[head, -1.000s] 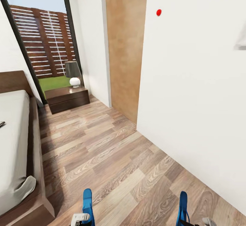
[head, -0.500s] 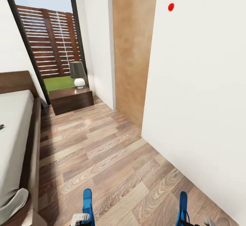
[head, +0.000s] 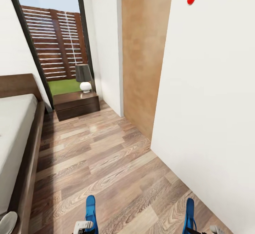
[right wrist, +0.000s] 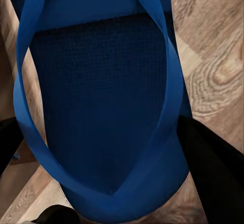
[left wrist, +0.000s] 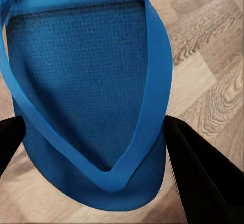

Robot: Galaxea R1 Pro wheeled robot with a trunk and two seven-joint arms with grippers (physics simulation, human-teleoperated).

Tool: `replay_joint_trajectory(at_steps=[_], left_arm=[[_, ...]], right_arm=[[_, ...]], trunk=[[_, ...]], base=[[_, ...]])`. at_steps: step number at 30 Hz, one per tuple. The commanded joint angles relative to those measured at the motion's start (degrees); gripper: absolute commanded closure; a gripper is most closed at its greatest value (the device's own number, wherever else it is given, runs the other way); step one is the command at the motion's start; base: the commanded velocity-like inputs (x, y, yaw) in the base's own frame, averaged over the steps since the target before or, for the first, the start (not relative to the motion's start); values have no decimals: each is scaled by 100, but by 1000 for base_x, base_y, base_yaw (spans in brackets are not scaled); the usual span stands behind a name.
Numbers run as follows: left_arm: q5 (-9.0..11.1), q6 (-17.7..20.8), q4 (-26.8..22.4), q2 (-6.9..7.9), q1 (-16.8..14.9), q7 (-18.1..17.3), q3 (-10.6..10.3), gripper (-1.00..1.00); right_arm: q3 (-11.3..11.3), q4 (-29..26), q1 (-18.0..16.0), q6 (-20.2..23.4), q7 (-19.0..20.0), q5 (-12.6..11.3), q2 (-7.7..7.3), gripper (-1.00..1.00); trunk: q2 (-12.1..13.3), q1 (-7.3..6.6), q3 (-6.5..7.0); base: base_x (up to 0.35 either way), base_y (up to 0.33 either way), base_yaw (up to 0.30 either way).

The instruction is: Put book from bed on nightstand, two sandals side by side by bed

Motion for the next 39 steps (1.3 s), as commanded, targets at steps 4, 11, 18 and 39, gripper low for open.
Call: replay_joint_trajectory(at_steps=[4, 11, 18, 39], left_arm=[[41, -18, 6, 1, -4, -22, -25, 100], [41, -18, 6, 1, -4, -22, -25, 100], [41, -19, 6, 1, -4, -22, -24, 100], [41, -19, 6, 1, -4, -22, -25, 100]], right_arm=[[-53, 8, -4, 12, 20, 24, -1, 100], [-52, 4, -4, 13, 18, 25, -1, 100], [-49, 3, -4, 16, 14, 26, -1, 100], [-53, 1, -4, 14, 11, 26, -1, 100]], trunk=[[-2, 2, -5], [-2, 2, -5], [-2, 2, -5], [-2, 2, -5]], base=[[324, -90, 3], [323, -84, 90], [142, -12, 251], [263, 0, 152]])
